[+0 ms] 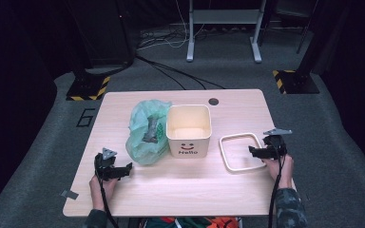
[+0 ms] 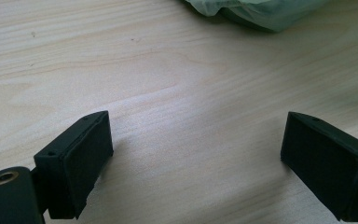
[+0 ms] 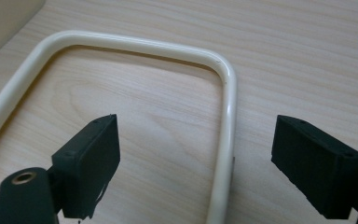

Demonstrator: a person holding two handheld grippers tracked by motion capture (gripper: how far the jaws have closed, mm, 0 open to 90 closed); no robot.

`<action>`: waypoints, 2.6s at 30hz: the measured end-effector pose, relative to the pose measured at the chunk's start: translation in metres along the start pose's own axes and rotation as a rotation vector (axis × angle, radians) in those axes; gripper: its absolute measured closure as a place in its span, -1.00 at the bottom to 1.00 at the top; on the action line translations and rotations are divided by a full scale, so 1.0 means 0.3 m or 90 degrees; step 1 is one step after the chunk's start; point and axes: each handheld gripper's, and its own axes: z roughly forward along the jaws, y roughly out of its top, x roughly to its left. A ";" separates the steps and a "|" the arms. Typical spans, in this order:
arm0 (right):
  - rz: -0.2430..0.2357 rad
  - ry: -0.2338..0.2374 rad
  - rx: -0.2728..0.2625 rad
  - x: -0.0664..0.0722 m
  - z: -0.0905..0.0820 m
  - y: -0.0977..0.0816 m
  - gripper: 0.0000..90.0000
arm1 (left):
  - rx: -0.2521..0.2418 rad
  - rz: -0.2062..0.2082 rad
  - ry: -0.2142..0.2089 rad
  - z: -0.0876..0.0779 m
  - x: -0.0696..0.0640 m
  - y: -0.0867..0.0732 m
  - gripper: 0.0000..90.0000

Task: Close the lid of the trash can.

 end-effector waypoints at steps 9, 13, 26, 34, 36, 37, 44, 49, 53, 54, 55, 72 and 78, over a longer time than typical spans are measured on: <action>0.007 0.009 0.015 -0.017 0.022 -0.013 -0.45 | 0.000 0.003 0.000 -0.001 -0.001 0.000 -0.79; 0.008 0.014 0.017 -0.016 0.028 -0.021 -0.38 | -0.002 0.014 -0.013 -0.002 -0.006 -0.001 -0.78; 0.029 -0.033 0.045 -0.008 0.054 -0.021 0.17 | -0.002 0.018 -0.019 -0.002 -0.009 -0.001 -0.78; 0.055 -0.057 0.040 -0.008 0.050 -0.023 0.73 | -0.002 0.017 -0.017 -0.002 -0.009 -0.001 -0.78; 0.057 -0.063 0.039 -0.007 0.050 -0.023 0.75 | -0.002 0.016 -0.017 -0.002 -0.009 -0.001 -0.78; 0.053 -0.071 0.038 -0.004 0.052 -0.022 0.77 | -0.003 0.016 -0.016 -0.002 -0.009 -0.001 -0.78; 0.073 -0.067 0.037 -0.009 0.052 -0.020 0.79 | -0.002 0.015 -0.015 -0.002 -0.009 -0.001 -0.78; 0.087 -0.063 0.032 -0.019 0.040 -0.013 0.79 | -0.002 0.013 -0.013 -0.002 -0.009 -0.001 -0.78; 0.097 -0.054 0.019 -0.023 0.022 -0.001 0.79 | -0.003 0.013 -0.013 -0.002 -0.009 -0.001 -0.78; 0.096 -0.053 0.018 -0.022 0.019 0.004 0.79 | -0.002 0.013 -0.013 -0.002 -0.009 -0.001 -0.78; 0.094 -0.052 0.014 -0.017 0.012 0.013 0.79 | -0.003 0.013 -0.013 -0.002 -0.009 -0.001 -0.78; 0.084 -0.039 -0.008 -0.004 -0.031 0.085 0.79 | -0.002 0.013 -0.012 -0.002 -0.009 -0.001 -0.78; 0.080 -0.039 -0.015 -0.004 -0.047 0.110 0.79 | -0.002 0.013 -0.013 -0.002 -0.009 -0.001 -0.78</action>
